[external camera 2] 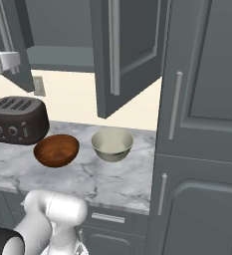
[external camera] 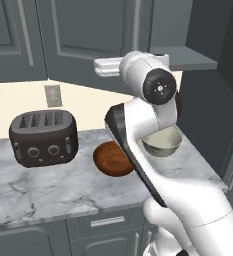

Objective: Open the cabinet. Pick the bowls from the counter and place them in the cabinet. Then close the cabinet.

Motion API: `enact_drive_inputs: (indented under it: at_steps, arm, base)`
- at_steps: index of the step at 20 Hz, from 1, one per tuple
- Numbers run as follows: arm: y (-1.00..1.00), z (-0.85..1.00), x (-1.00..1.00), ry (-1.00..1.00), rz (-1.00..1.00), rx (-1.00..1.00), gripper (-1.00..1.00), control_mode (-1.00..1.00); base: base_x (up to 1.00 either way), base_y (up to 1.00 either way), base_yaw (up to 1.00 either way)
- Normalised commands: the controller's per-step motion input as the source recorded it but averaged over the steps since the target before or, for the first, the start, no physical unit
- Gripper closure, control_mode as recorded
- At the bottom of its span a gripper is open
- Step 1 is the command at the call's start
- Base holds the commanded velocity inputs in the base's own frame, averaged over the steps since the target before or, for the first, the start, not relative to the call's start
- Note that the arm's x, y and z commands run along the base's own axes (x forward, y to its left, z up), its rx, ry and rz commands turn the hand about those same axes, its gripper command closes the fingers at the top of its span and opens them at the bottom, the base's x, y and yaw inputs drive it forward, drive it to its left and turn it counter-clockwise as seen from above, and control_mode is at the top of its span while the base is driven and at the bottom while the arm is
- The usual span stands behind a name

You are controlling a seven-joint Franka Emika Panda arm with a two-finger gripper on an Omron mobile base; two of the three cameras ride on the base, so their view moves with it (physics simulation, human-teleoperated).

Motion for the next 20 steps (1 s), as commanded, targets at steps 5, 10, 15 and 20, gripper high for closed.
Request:
enact_drive_inputs:
  at_steps: [5,10,15,20]
  arm:
    - [1.00,-0.68,-1.00,0.00,0.00,-0.09,-1.00,-1.00]
    - [0.20,-0.38,-1.00,-0.01,0.12,0.00,-1.00,-1.00]
    - [-0.84,0.05,-0.92,0.00,0.27,0.19,-1.00,-1.00]
    - [-1.00,0.19,-0.13,0.00,0.32,0.24,-1.00,-1.00]
  base:
    - [0.00,0.00,0.00]
    - [0.00,0.00,0.00]
    - [0.00,0.00,0.00]
    - [0.00,0.00,0.00]
